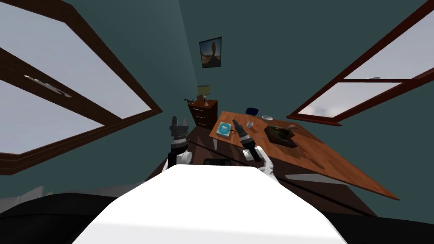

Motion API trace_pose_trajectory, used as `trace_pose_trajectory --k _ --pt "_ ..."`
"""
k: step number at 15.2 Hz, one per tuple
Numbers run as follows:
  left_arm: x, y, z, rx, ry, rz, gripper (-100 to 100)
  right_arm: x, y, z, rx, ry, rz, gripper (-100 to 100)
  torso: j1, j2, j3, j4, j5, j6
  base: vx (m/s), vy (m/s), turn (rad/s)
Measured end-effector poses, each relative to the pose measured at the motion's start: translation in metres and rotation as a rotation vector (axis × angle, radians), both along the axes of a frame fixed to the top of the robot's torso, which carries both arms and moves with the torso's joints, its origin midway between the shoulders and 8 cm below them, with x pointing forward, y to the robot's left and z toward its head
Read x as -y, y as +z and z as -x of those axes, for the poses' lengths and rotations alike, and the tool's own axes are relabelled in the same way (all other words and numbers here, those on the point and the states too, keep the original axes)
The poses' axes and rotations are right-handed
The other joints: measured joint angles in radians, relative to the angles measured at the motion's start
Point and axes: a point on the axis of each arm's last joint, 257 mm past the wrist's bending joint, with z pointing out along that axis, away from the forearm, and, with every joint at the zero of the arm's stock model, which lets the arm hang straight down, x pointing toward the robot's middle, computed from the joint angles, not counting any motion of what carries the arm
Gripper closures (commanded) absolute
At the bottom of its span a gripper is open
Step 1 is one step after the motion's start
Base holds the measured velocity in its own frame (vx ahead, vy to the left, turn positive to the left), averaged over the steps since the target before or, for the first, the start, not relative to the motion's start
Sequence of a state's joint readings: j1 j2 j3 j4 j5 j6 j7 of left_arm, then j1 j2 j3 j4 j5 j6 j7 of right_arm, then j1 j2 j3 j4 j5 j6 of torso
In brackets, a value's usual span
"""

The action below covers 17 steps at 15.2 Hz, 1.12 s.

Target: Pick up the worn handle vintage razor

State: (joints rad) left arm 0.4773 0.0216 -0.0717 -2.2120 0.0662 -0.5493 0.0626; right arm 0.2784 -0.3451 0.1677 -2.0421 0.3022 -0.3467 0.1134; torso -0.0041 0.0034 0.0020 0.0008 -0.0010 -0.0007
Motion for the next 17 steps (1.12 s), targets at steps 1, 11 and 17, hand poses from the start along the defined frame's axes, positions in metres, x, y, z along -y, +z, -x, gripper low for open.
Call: trace_pose_trajectory --k 1,11,17 --pt "0.000 0.000 0.000 0.000 0.000 0.000 0 -0.005 -0.008 -0.004 -0.003 0.002 0.056 -100 0.000 0.000 0.000 0.000 0.000 0.000 -0.068 -0.047 0.189" --pt "0.000 0.000 0.000 0.000 0.000 0.000 0 -0.008 -0.094 -0.040 -0.052 -0.013 0.486 -100 0.002 -0.003 -0.002 -0.001 0.001 0.000 -0.039 -0.020 0.153" --pt "0.000 0.000 0.000 0.000 0.000 0.000 0 0.007 -0.139 -0.058 -0.081 -0.035 0.710 -100 0.003 -0.004 -0.003 -0.001 0.001 0.000 -0.009 0.001 0.093"
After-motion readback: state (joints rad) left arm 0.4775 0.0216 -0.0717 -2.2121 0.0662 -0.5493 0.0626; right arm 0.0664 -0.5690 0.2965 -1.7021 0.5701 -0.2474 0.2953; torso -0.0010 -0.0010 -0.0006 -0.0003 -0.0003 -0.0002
